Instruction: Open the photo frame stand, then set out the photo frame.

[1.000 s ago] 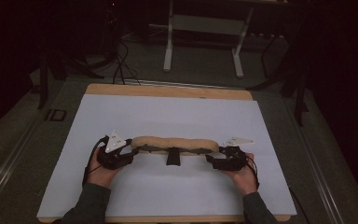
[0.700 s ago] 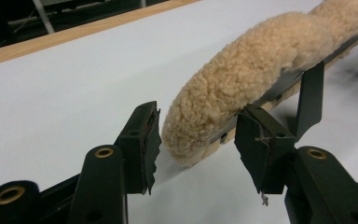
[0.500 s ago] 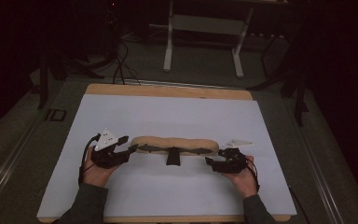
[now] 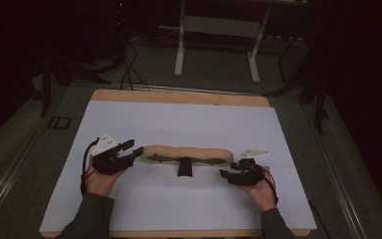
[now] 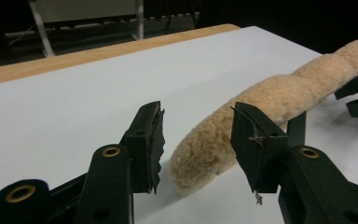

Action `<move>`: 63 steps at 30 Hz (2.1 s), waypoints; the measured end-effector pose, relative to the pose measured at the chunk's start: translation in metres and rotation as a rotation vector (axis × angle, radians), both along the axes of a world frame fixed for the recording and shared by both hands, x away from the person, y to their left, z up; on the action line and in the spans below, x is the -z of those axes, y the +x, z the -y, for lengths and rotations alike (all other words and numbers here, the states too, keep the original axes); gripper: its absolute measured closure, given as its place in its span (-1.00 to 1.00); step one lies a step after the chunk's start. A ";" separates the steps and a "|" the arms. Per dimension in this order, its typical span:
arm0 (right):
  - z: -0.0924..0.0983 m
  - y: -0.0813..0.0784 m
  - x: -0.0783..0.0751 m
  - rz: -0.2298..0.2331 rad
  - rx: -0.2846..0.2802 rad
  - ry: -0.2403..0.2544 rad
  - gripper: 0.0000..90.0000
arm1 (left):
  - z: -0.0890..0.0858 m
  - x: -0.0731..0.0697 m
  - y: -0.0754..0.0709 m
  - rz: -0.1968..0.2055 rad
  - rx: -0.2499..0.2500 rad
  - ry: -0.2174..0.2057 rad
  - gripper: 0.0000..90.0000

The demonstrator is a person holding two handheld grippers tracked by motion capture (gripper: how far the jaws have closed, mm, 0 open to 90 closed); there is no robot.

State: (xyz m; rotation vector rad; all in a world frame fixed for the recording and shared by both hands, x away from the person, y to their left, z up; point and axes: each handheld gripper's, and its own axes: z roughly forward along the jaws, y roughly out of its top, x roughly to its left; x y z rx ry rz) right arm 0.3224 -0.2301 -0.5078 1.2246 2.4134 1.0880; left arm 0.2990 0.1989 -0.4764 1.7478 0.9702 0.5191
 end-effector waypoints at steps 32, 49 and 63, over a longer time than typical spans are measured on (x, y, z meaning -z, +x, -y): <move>-0.007 -0.004 -0.004 -0.027 -0.099 0.047 0.34 | 0.003 0.011 0.016 -0.035 -0.092 0.032 0.45; -0.012 -0.007 -0.009 0.042 -0.071 0.047 1.00 | 0.011 0.023 0.026 -0.067 -0.075 0.075 1.00; -0.019 -0.004 -0.004 0.055 -0.024 0.028 1.00 | 0.015 0.028 0.027 -0.076 -0.068 0.086 1.00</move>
